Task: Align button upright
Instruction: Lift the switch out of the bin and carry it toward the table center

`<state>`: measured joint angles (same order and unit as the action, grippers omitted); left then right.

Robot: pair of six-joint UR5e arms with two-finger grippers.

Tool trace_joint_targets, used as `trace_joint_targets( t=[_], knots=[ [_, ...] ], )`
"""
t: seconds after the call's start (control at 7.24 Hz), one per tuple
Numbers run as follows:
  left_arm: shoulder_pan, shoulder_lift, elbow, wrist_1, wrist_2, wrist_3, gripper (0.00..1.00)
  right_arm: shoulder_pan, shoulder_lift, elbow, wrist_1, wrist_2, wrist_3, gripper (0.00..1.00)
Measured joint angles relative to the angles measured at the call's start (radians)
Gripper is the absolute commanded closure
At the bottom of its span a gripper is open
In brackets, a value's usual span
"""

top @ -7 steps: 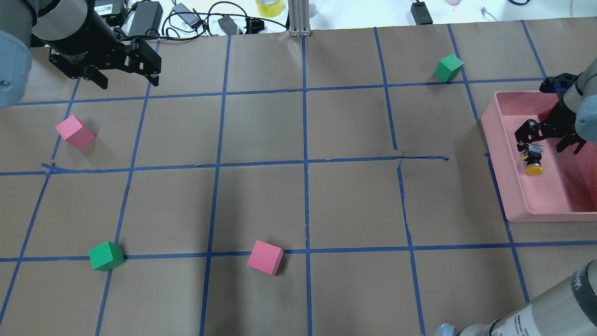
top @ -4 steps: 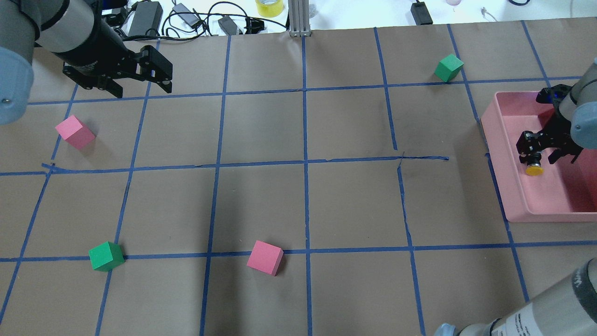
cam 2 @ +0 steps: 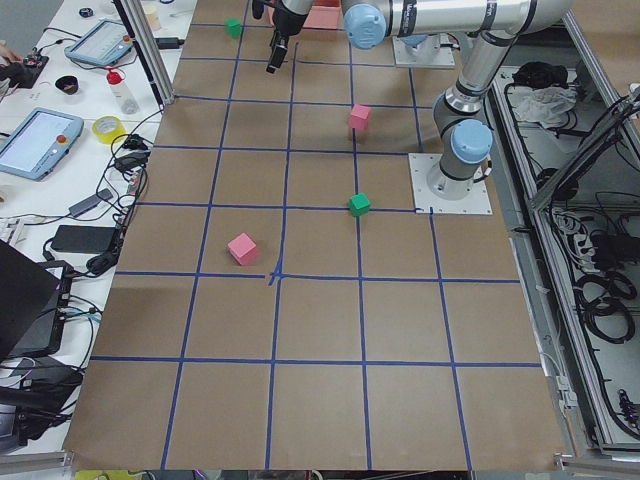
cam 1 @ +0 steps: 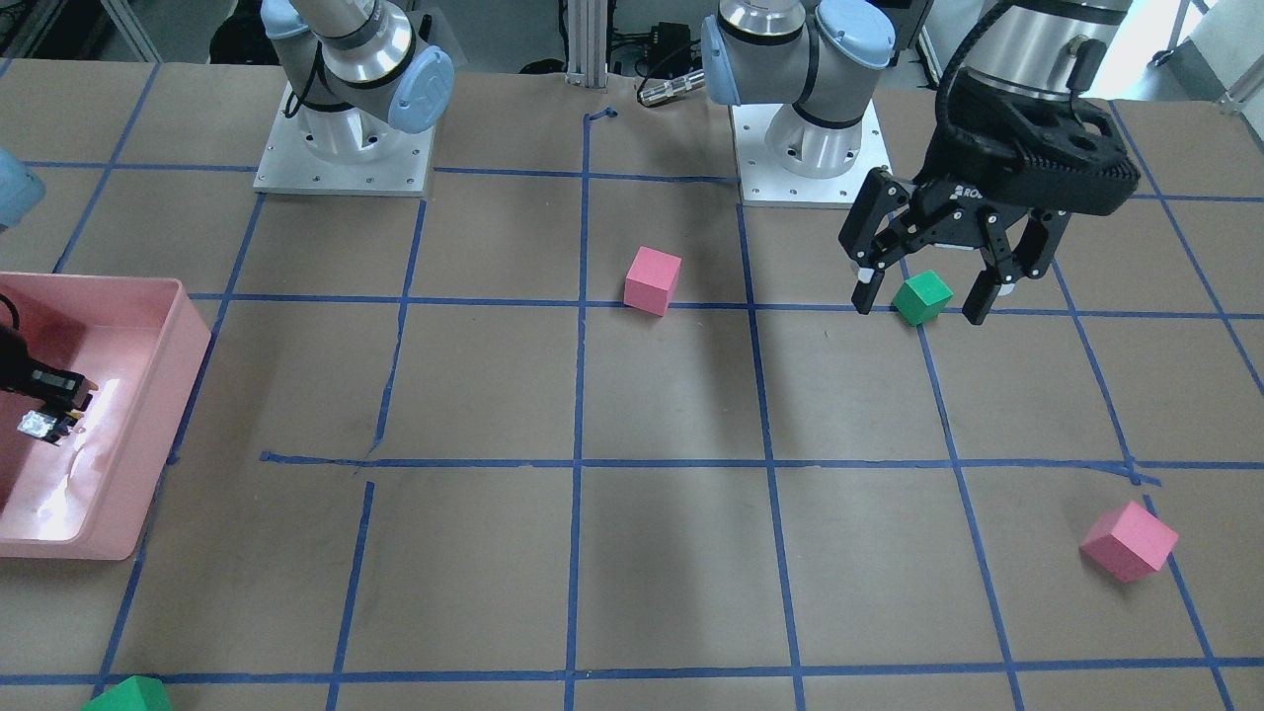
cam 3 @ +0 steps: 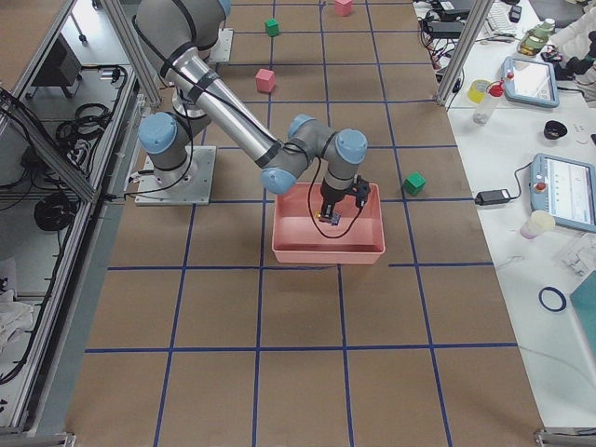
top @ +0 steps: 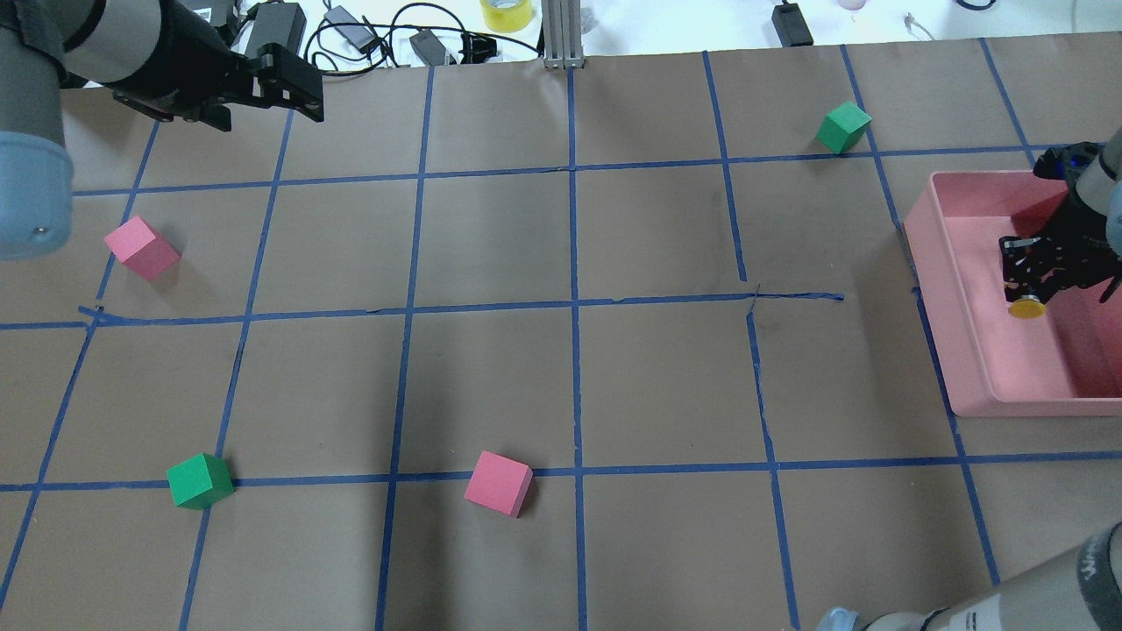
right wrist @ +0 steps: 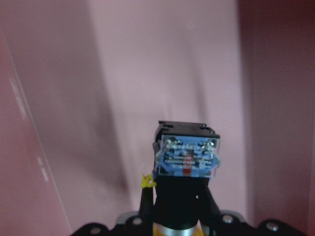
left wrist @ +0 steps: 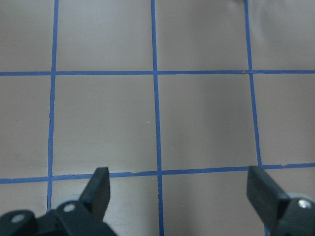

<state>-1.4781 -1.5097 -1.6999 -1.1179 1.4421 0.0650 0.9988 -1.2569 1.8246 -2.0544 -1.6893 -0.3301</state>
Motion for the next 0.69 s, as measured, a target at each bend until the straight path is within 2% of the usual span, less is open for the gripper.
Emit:
trace_joint_targets(
  t=[0.28, 0.55, 0.69],
  knots=[
    [-0.001, 0.003, -0.016, -0.030, 0.014, -0.004, 0.00, 0.008, -0.052, -0.040, 0.076, 0.007, 0.023, 1.00],
    [-0.001, -0.009, 0.064, -0.252, 0.058, -0.008, 0.00, 0.046, -0.076, -0.165, 0.219, 0.010, 0.022, 1.00],
    [-0.001, -0.021, 0.098, -0.375, 0.068, -0.028, 0.00, 0.102, -0.081, -0.222, 0.263, 0.005, 0.019, 1.00]
  ],
)
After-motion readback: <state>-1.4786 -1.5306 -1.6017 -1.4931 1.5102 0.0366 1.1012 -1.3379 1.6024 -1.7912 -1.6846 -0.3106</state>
